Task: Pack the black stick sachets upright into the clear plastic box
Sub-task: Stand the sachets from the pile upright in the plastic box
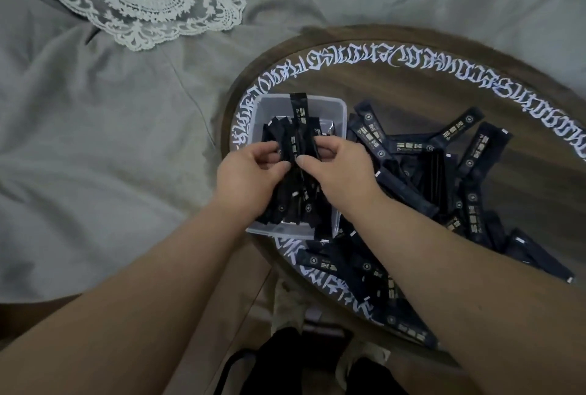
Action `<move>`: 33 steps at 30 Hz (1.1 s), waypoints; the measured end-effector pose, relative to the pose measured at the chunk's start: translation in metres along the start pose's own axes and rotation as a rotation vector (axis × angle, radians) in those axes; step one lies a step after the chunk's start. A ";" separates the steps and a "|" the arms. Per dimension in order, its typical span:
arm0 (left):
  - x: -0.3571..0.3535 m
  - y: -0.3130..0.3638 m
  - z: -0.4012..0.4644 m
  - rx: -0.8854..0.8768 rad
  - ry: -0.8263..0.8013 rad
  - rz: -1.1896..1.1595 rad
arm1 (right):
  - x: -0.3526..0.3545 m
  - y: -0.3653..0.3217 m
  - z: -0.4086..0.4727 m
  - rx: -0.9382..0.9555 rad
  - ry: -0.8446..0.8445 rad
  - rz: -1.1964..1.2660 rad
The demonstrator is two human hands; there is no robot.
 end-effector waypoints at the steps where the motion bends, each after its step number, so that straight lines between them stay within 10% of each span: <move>1: 0.000 -0.002 0.000 0.005 0.002 0.003 | 0.001 0.002 0.000 -0.015 0.011 -0.052; 14: -0.003 -0.027 -0.005 -0.141 0.121 0.545 | 0.025 0.029 -0.009 -0.128 0.278 -0.313; 19: -0.009 -0.030 -0.008 -0.191 0.114 0.637 | 0.020 0.038 -0.005 -0.223 0.115 -0.363; 27: -0.005 0.004 -0.018 -0.158 0.252 0.346 | 0.054 0.025 -0.014 -0.304 0.323 0.114; 33: -0.040 0.019 -0.026 0.137 -0.001 -0.156 | 0.075 0.012 -0.024 -0.364 0.245 0.387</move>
Point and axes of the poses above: each hand's wrist, its own z-axis towards the middle knuckle, its own x-axis out of the back of the hand, y = z × x, the point moved 4 cm from there along z, towards the middle knuckle, and after that the axes turned 1 degree about x, right-handed, at the moved point
